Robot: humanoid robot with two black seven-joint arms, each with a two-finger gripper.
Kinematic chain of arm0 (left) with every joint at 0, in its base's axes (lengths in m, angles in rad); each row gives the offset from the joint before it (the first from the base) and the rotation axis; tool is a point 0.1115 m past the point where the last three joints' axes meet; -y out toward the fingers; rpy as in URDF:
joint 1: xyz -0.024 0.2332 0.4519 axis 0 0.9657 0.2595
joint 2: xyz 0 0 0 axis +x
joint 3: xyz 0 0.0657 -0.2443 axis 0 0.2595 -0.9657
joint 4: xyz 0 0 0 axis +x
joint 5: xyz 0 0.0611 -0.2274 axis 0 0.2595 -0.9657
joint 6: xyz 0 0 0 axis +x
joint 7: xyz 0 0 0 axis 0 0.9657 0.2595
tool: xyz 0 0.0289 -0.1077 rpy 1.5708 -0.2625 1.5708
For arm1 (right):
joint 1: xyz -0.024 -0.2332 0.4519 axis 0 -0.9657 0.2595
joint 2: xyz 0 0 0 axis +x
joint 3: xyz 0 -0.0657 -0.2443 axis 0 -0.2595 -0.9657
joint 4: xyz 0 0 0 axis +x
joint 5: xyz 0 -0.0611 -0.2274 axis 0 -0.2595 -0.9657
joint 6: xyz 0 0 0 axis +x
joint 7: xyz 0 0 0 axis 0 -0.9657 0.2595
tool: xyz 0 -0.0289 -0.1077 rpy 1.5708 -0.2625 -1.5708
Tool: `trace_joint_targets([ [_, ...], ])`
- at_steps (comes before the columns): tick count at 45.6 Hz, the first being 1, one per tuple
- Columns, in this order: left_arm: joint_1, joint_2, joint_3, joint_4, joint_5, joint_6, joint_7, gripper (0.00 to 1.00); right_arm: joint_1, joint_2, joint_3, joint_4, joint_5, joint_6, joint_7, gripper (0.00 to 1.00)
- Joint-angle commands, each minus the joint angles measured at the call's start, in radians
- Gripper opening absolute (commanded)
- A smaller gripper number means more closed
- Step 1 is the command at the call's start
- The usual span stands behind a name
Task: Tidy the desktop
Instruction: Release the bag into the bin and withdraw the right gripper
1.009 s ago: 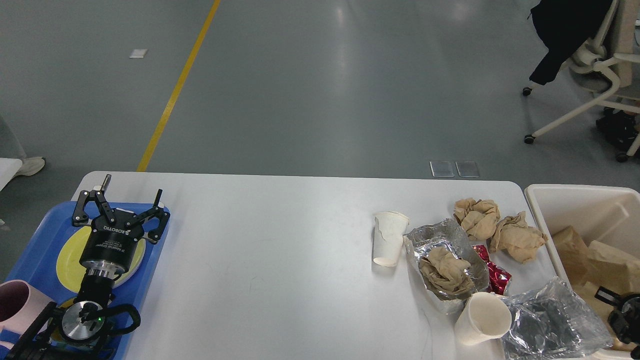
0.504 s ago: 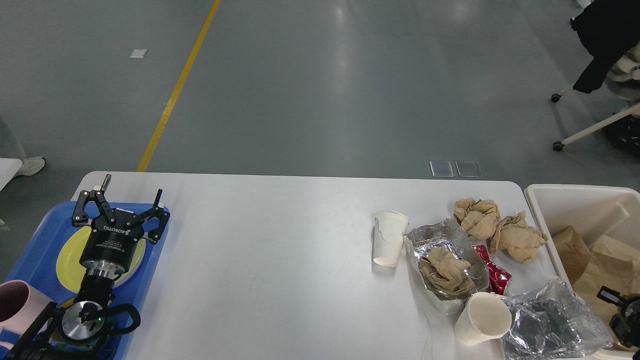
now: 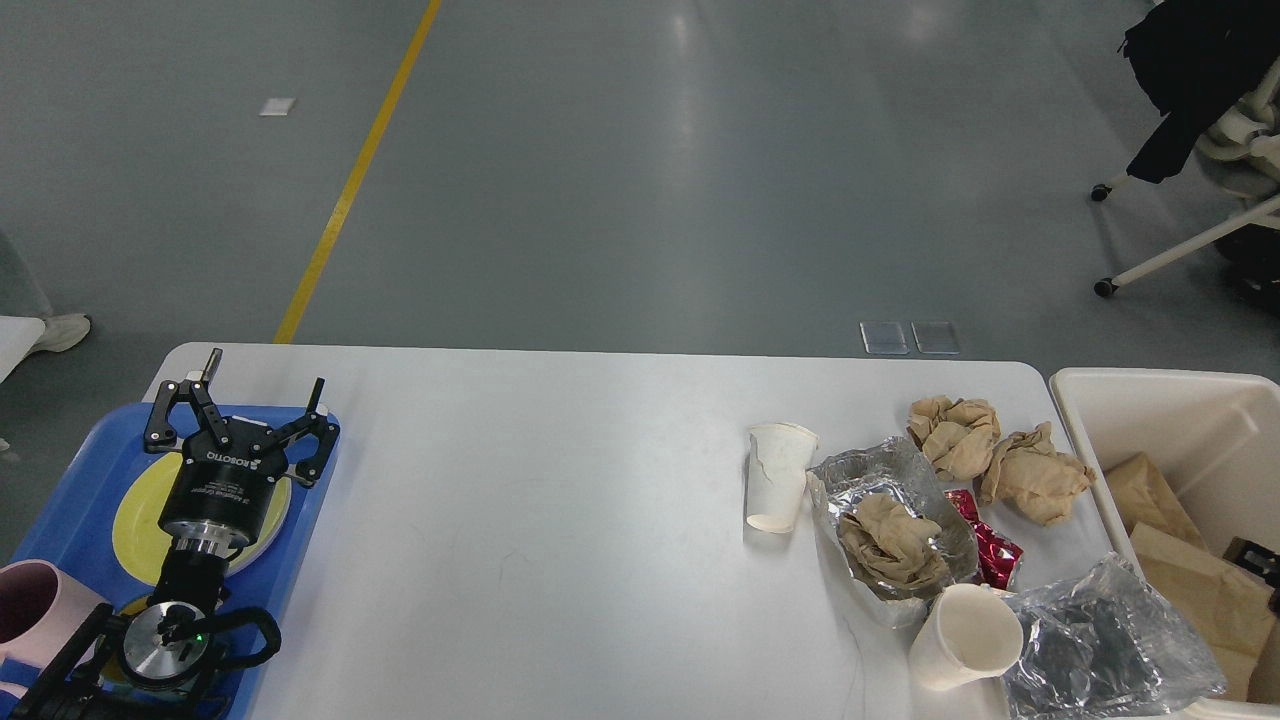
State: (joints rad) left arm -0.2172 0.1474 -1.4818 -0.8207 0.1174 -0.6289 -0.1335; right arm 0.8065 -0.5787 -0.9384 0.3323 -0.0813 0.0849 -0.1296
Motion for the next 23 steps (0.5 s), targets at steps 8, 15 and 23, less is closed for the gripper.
trace_joint_targets([
  [8,-0.001,0.000,0.000,0.000,0.001,0.000,0.000,0.97,0.626,-0.118,-0.204,0.552,-0.325,0.154,-0.269,1.00],
  [15,-0.001,0.001,0.000,0.000,0.001,0.000,0.000,0.97,0.927,0.025,-0.339,0.689,-0.321,0.407,-0.384,1.00],
  [23,-0.001,0.000,0.000,0.000,-0.001,0.000,0.000,0.97,1.209,0.151,-0.341,0.951,-0.238,0.520,-0.378,1.00],
])
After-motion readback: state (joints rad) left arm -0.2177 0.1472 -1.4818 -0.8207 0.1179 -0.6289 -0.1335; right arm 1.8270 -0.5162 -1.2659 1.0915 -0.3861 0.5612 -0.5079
